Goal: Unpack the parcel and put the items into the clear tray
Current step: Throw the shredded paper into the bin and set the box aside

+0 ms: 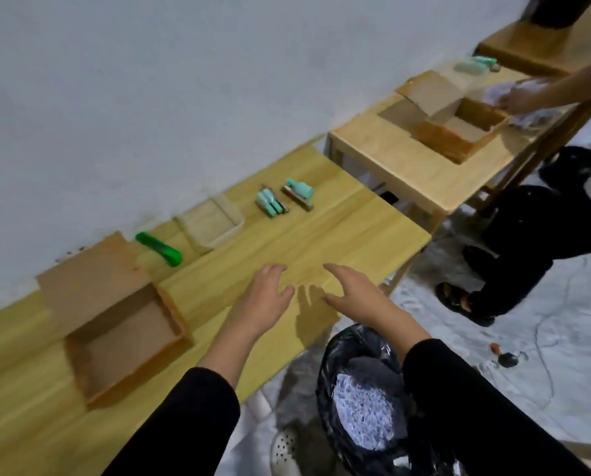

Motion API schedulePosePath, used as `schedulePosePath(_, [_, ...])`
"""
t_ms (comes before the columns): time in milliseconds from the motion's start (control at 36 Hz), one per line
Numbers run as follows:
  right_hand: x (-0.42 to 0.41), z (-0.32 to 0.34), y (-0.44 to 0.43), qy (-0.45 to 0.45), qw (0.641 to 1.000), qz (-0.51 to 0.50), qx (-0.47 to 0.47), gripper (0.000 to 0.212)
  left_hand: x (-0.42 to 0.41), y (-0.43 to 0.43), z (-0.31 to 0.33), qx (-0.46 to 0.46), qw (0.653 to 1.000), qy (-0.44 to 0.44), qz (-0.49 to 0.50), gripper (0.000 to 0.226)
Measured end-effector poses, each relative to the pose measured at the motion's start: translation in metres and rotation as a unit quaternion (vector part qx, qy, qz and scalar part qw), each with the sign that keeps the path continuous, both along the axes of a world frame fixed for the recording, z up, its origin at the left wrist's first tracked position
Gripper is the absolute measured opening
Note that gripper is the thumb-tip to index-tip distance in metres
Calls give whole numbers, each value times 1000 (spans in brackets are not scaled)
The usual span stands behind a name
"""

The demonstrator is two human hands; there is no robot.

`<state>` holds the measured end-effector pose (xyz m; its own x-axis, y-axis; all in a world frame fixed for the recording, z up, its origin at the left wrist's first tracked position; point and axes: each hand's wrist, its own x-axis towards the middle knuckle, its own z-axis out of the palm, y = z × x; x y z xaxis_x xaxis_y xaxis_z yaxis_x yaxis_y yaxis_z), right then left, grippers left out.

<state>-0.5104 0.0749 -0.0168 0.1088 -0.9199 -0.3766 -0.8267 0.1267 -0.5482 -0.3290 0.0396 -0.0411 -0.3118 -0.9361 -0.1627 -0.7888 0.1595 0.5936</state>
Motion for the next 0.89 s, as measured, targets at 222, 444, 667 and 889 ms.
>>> schedulePosePath(222, [124, -7, -29, -74, 991, 108, 4, 57, 131, 33, 16, -147, 930, -45, 334, 41])
schedulePosePath(444, [222, -32, -29, -163, 975, 140, 49, 56, 241, 88, -28, -96, 839, 12, 535, 47])
schedulePosePath(667, [252, -53, -31, -201, 975, 85, 42, 54, 247, 97, -44, 4, 822, 233, 519, 49])
schedulePosePath(889, [222, -30, -39, -232, 972, 40, 3, 53, 231, 84, -8, -2, 849, 256, 463, 50])
